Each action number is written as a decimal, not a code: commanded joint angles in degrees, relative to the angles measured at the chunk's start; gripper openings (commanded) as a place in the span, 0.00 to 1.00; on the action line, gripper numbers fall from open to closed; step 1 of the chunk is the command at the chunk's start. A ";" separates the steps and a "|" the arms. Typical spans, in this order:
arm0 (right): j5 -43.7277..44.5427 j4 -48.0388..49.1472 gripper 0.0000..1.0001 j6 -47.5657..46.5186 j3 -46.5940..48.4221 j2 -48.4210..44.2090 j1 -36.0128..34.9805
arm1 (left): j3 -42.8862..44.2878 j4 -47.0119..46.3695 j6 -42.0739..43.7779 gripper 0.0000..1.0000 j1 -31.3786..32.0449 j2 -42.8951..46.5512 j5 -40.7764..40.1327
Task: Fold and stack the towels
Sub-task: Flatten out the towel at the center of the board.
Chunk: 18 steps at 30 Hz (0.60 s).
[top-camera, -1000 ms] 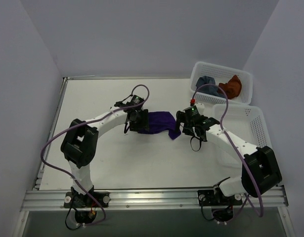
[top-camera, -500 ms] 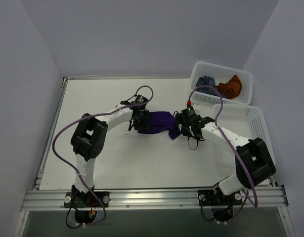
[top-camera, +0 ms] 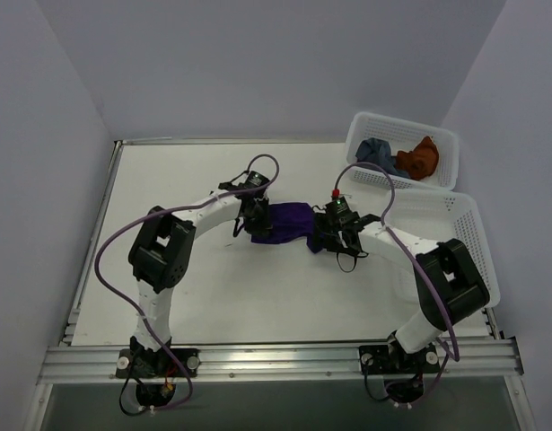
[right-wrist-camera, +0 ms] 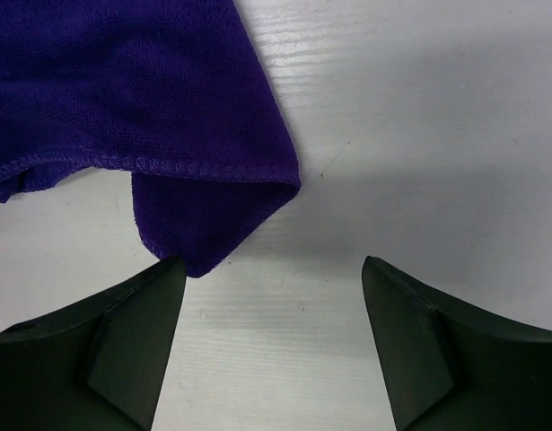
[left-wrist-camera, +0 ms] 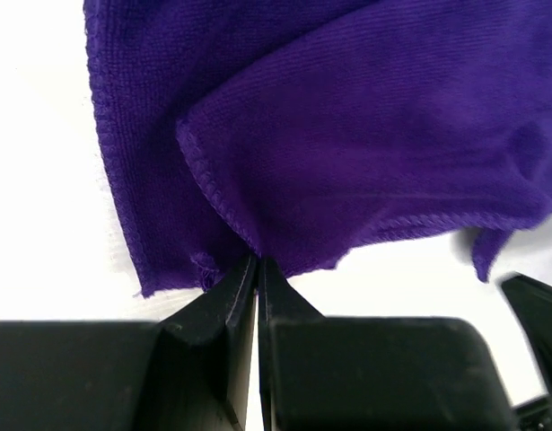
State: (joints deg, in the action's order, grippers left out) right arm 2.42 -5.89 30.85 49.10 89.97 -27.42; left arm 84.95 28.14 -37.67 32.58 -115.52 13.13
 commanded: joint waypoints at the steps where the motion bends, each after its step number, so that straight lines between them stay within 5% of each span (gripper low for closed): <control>1: -1.71 1.84 0.74 1.13 -0.41 1.78 -0.35 | 0.58 -1.86 -0.56 0.02 0.56 6.27 1.11; 13: -1.45 8.34 0.55 10.63 -3.48 4.60 -1.49 | -6.72 -5.20 -3.72 0.02 0.47 20.51 -0.03; 18: -1.45 8.62 0.54 10.98 -3.92 4.25 -3.43 | -8.30 -4.24 -5.56 0.02 0.03 24.55 -2.66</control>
State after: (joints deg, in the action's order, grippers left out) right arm 1.10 3.70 39.72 46.72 93.06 -29.19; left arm 77.10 23.64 -41.15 32.67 -94.13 12.86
